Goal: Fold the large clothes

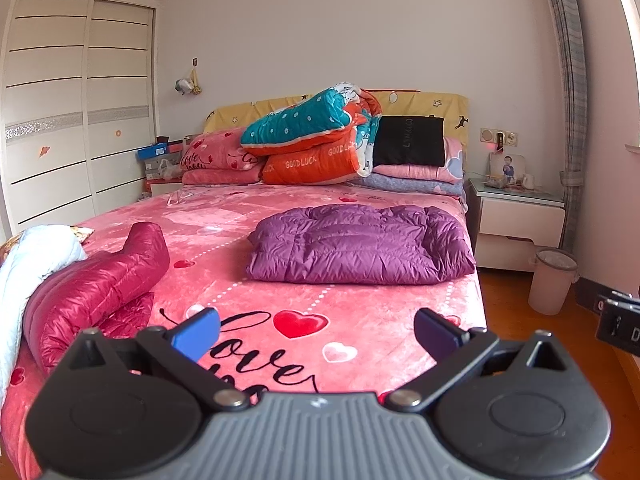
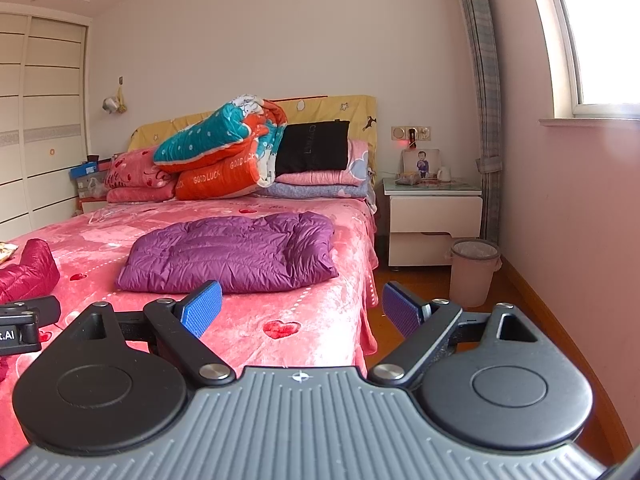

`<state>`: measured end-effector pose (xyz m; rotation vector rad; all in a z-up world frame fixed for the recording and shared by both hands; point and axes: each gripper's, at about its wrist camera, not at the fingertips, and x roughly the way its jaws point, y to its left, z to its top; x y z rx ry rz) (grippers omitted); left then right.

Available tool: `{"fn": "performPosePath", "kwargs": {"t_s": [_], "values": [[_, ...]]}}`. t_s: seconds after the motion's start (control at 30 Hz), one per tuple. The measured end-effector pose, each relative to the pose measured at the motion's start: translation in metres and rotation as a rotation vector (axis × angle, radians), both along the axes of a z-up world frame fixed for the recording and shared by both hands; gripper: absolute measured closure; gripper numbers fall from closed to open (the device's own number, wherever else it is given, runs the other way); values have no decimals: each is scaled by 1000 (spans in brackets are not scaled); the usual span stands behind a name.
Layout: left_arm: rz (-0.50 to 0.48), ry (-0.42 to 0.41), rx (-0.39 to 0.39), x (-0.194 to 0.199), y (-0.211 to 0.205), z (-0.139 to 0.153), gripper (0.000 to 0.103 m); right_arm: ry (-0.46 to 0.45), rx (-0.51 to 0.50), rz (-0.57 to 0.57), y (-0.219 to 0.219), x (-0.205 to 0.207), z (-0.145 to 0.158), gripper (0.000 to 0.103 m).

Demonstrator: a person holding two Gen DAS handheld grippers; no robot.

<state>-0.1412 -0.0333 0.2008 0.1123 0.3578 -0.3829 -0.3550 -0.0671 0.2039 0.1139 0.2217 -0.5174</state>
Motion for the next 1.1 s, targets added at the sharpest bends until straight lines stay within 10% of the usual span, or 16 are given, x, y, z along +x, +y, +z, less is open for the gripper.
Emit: {"fn": "performPosePath", "kwargs": {"t_s": [1.1], "values": [[-10,110,10,37,-16,-51,1,72,31,45,-33,42,-40,0]]}}
